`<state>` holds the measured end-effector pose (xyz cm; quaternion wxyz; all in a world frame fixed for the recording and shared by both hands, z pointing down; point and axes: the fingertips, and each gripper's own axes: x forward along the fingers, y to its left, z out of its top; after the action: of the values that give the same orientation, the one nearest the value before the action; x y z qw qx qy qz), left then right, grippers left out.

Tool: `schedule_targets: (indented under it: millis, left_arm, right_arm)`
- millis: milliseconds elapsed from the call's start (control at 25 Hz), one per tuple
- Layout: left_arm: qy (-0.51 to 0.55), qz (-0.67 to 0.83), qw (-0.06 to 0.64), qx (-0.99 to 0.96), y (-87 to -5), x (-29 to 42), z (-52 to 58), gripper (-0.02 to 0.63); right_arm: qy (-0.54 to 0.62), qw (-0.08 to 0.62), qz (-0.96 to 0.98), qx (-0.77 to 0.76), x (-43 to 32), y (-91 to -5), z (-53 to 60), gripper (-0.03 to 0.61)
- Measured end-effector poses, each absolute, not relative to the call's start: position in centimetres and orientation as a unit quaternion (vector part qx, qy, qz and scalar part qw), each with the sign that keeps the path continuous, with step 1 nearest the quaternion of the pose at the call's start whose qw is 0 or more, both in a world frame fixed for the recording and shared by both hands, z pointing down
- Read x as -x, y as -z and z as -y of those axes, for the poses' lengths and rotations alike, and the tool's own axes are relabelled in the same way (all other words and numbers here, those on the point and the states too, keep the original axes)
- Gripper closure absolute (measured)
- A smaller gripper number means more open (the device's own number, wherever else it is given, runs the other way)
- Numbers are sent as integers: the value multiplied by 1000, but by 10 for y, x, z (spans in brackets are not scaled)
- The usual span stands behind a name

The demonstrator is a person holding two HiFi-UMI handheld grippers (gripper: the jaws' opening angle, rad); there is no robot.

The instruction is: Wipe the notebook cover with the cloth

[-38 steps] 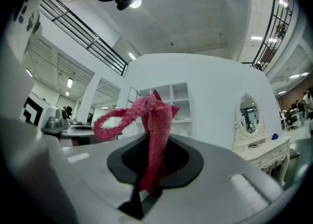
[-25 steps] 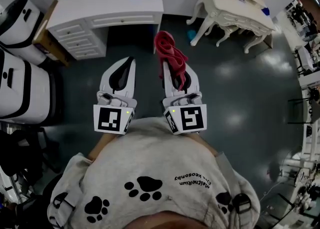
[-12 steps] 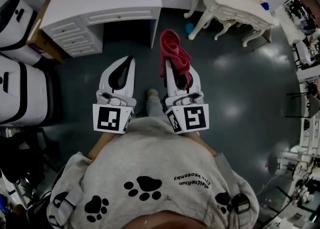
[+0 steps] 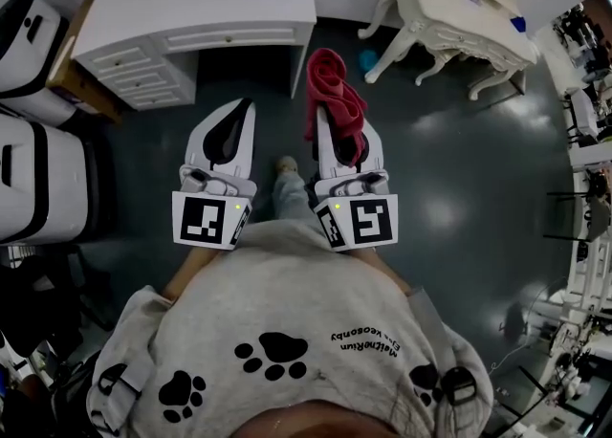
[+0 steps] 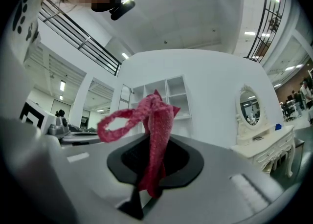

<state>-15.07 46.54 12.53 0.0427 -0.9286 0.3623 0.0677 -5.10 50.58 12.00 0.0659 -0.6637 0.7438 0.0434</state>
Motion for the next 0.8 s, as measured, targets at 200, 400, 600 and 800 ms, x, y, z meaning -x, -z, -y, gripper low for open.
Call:
schedule_targets:
  millis: [200,400,600,800]
  left_arm:
    - [-67,-370,45,925,-125,127,-422,615]
    - [-58,-379,48,922,-123,106,-383,615]
    - [-54,-388,52,918,-122,87,-350,615]
    - [-54,-395,50,916,-123,69,-312,615]
  right_arm:
    - [-34,67,-749,658,25,-123,-456,531]
    - [-24,72,-757,649,1,-124,-411,531]
    - [-19,76,-764,640,-18,-125,-374,529]
    - [-17,72,-770,634,-36,-127,-334,530]
